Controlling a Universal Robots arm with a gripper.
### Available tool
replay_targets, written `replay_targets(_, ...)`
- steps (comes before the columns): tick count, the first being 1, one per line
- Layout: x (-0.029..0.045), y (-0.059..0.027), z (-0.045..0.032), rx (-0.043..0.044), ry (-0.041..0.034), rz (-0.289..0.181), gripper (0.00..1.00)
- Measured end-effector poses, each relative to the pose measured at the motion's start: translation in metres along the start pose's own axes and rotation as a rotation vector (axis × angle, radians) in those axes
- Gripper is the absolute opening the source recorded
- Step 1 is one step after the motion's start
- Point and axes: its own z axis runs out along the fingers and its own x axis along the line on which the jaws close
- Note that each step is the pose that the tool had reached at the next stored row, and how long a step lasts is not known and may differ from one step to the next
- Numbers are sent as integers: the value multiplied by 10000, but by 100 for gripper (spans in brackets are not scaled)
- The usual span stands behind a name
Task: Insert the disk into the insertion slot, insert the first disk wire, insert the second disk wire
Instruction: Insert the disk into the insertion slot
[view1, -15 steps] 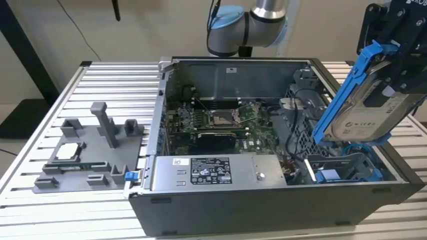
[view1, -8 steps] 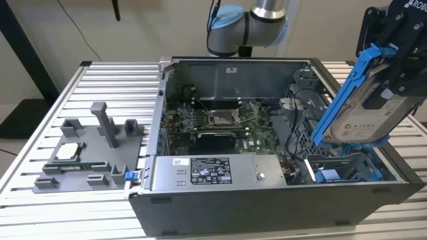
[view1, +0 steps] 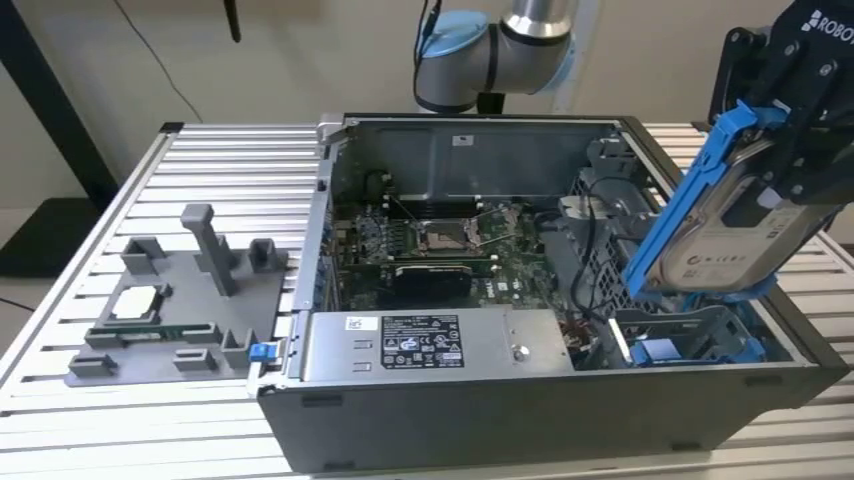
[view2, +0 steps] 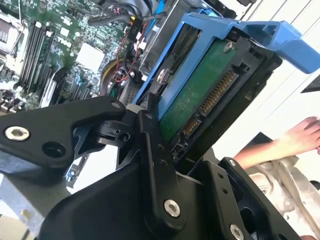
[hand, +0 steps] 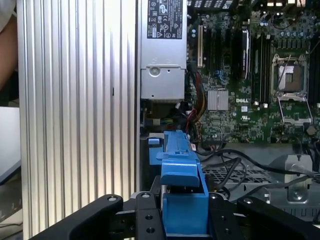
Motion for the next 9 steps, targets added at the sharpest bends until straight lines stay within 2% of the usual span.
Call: replay_targets(9, -1, -60, 100, 33, -1, 0, 0)
